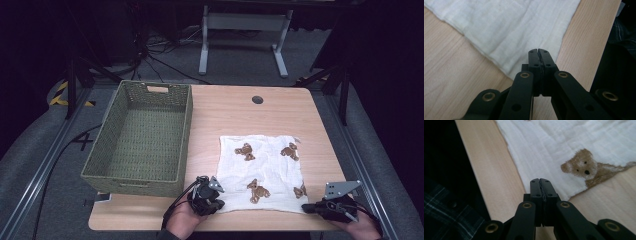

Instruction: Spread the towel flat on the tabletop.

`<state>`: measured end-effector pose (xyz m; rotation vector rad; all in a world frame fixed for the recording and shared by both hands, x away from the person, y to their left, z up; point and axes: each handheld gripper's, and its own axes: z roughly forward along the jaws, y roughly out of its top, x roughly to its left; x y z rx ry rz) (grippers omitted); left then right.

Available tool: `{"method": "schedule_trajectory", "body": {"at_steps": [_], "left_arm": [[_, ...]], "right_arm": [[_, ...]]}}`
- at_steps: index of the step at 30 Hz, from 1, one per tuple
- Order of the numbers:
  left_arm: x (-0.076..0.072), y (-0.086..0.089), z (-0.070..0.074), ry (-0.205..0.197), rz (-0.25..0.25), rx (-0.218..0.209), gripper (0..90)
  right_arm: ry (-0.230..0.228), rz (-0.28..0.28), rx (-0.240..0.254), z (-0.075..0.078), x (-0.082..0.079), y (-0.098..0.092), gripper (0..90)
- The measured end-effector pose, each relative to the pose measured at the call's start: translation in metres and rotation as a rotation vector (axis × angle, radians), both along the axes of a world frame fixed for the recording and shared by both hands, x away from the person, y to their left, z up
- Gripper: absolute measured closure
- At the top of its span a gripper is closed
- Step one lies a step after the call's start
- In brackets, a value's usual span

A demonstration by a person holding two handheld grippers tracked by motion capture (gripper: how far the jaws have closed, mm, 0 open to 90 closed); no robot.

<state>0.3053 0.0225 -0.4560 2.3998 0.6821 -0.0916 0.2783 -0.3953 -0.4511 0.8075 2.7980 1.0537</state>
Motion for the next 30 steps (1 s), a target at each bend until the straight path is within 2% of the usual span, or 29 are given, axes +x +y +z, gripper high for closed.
{"method": "schedule_trajectory", "body": {"at_steps": [3, 7, 12, 16, 18, 22, 27, 30], "left_arm": [[-0.003, 0.002, 0.000, 0.014, -0.007, 0.002, 89.7], [-0.003, 0.000, 0.001, -0.008, -0.003, 0.003, 89.5], [0.007, -0.003, 0.005, -0.035, 0.019, -0.011, 89.5], [0.016, -0.007, 0.007, -0.055, 0.038, -0.017, 88.1], [0.020, -0.009, 0.008, -0.053, 0.047, -0.024, 86.1], [0.027, -0.012, 0.010, -0.078, 0.055, -0.031, 83.0], [0.036, -0.019, 0.014, -0.092, 0.062, -0.028, 79.3], [0.042, -0.023, 0.015, -0.099, 0.070, -0.041, 75.7]], "right_arm": [[0.004, 0.023, 0.006, -0.001, -0.004, 0.000, 90.0], [-0.012, 0.037, 0.011, -0.001, -0.007, 0.000, 89.9], [-0.046, -0.001, 0.028, 0.004, 0.000, -0.004, 89.3], [-0.067, -0.044, 0.026, 0.006, 0.007, -0.005, 85.1], [-0.080, -0.068, 0.029, 0.006, 0.011, -0.005, 82.9], [-0.086, -0.097, 0.036, 0.008, 0.017, -0.006, 79.6], [-0.096, -0.123, 0.043, 0.011, 0.026, -0.006, 75.1], [-0.105, -0.137, 0.044, 0.013, 0.033, -0.005, 72.1]]}}
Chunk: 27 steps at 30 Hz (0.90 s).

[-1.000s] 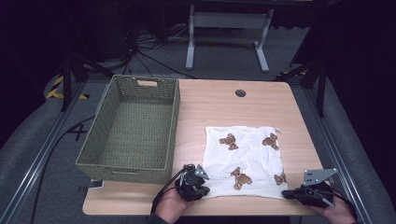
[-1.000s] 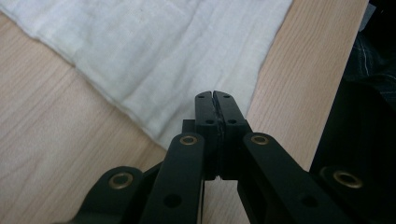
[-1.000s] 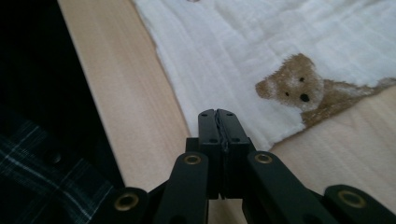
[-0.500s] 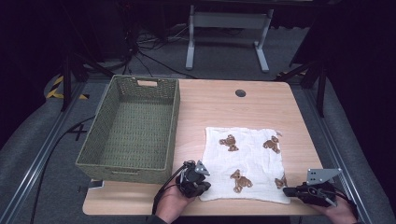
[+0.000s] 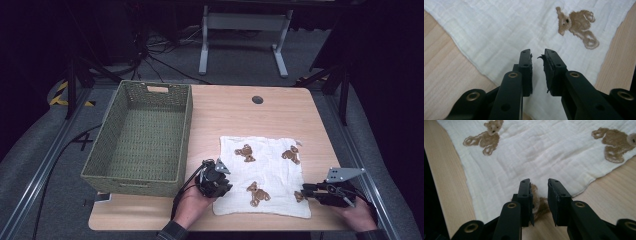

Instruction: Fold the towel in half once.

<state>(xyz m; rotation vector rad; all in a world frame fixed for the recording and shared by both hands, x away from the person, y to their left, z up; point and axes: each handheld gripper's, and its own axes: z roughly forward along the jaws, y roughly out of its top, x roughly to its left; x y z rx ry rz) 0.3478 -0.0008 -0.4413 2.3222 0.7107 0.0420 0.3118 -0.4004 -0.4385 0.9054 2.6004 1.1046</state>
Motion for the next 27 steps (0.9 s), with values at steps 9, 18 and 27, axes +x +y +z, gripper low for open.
{"method": "schedule_trajectory", "body": {"at_steps": [9, 18, 27], "left_arm": [[0.028, -0.012, 0.004, -0.047, 0.061, 0.008, 67.0], [0.065, -0.024, 0.011, -0.123, 0.126, 0.028, 67.1], [0.108, -0.026, 0.006, -0.129, 0.238, 0.057, 67.6]], "right_arm": [[-0.013, -0.026, -0.004, 0.005, 0.029, 0.005, 67.6], [-0.025, -0.060, -0.004, 0.013, 0.065, 0.005, 67.1], [-0.036, -0.111, -0.021, 0.018, 0.110, 0.000, 66.1]]}}
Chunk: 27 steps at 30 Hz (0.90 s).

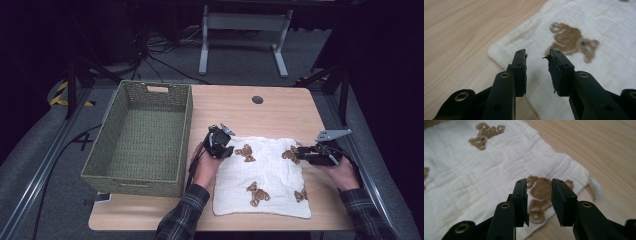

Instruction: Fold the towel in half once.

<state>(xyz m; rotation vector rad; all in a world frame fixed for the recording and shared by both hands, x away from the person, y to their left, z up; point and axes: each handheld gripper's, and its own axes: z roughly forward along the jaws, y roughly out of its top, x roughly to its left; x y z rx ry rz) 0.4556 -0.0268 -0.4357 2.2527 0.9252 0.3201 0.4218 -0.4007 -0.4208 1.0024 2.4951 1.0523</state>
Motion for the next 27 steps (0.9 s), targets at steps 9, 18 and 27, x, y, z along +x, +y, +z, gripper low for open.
{"method": "schedule_trajectory", "body": {"at_steps": [9, 18, 27], "left_arm": [[0.037, 0.009, -0.013, 0.014, 0.080, 0.041, 63.7], [0.046, 0.006, -0.018, 0.022, 0.070, 0.052, 62.9], [0.048, 0.005, -0.018, 0.060, 0.073, 0.019, 85.4]], "right_arm": [[0.003, -0.098, 0.002, -0.014, 0.051, -0.013, 64.4], [0.036, -0.114, -0.015, -0.029, 0.068, -0.011, 70.5], [0.035, -0.095, -0.028, -0.029, 0.066, -0.009, 86.5]]}}
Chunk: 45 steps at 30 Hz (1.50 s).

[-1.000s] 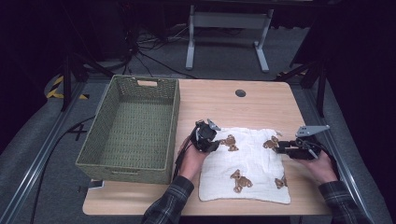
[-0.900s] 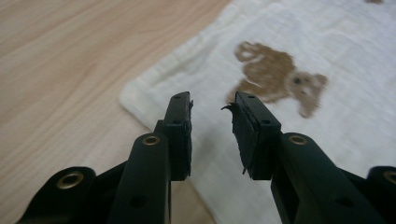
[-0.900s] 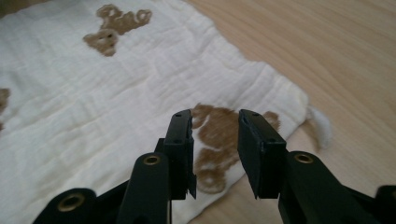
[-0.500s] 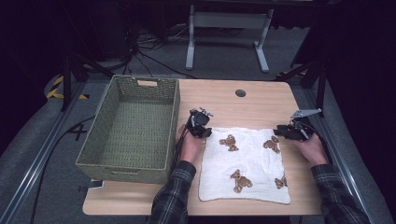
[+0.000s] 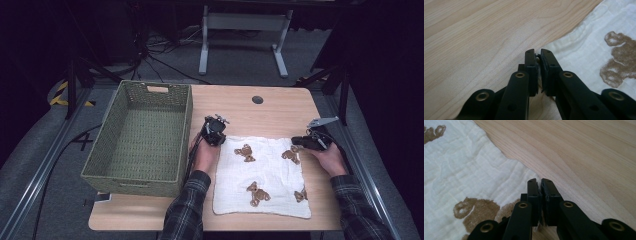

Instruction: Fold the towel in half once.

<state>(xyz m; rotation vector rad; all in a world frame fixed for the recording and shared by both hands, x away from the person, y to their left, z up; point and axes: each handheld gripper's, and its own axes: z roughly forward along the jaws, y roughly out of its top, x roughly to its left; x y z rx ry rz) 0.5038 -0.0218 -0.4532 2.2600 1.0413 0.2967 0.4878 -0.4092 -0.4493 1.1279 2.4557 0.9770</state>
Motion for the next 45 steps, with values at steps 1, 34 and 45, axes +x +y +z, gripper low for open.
{"method": "schedule_trajectory", "body": {"at_steps": [1, 34, 45], "left_arm": [[0.000, 0.000, 0.000, 0.004, 0.006, -0.005, 86.1], [-0.085, 0.018, 0.049, -0.146, -0.015, -0.053, 86.9], [-0.118, 0.023, 0.049, -0.132, -0.035, -0.053, 86.9]], "right_arm": [[0.002, -0.001, 0.001, 0.001, 0.000, 0.000, 86.7], [-0.134, 0.069, 0.054, 0.042, -0.089, -0.016, 87.2], [-0.119, 0.121, 0.048, 0.041, -0.125, -0.012, 87.2]]}}
